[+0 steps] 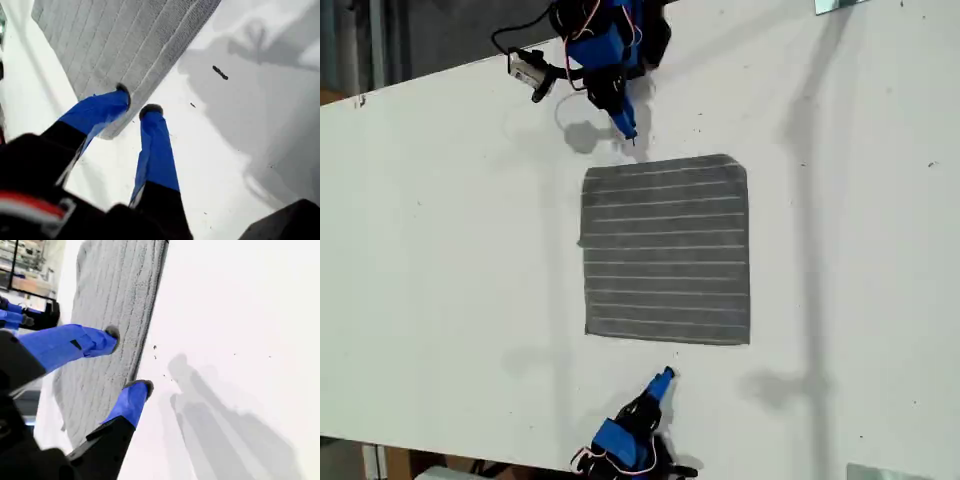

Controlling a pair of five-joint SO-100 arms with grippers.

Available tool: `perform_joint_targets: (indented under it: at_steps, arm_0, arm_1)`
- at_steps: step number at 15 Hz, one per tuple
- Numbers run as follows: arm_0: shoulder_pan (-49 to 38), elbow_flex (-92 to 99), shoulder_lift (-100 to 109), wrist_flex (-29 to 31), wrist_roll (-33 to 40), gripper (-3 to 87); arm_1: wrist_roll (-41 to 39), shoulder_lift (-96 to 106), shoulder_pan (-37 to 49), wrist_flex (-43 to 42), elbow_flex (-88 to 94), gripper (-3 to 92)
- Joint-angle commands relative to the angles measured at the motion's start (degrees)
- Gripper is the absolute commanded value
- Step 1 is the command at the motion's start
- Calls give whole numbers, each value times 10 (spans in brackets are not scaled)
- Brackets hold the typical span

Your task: Grasp corners of a square towel and fold twice.

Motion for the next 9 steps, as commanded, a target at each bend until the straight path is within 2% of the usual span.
perform_joint_targets:
  at_steps: [1, 2, 4, 5, 6, 7, 8, 9]
  arm_0:
    - [-127, 3, 3, -4, -182, 173]
    - [-117, 0, 3, 2, -208, 172]
    - [-189, -4, 3, 11, -278, 175]
    - [-168, -4, 3, 11, -332, 204]
    - [-158, -5, 3, 11, -374, 280]
    - [-168, -6, 4, 11, -376, 321]
    - [-171, -6, 4, 11, -384, 320]
    - [-171, -6, 4, 11, -426, 319]
  arm_1:
    - [34, -1, -297, -15, -11, 102]
    - [-28, -1, -287, -5, -10, 101]
    - [-24, -1, -235, -4, -11, 117]
    - [-24, -1, -208, -4, -11, 120]
    - [-24, -1, -206, 4, -17, 116]
    - [-24, -1, -213, 9, -23, 130]
    - [-24, -1, -214, 9, -23, 177]
    - [-24, -1, -191, 9, -22, 211]
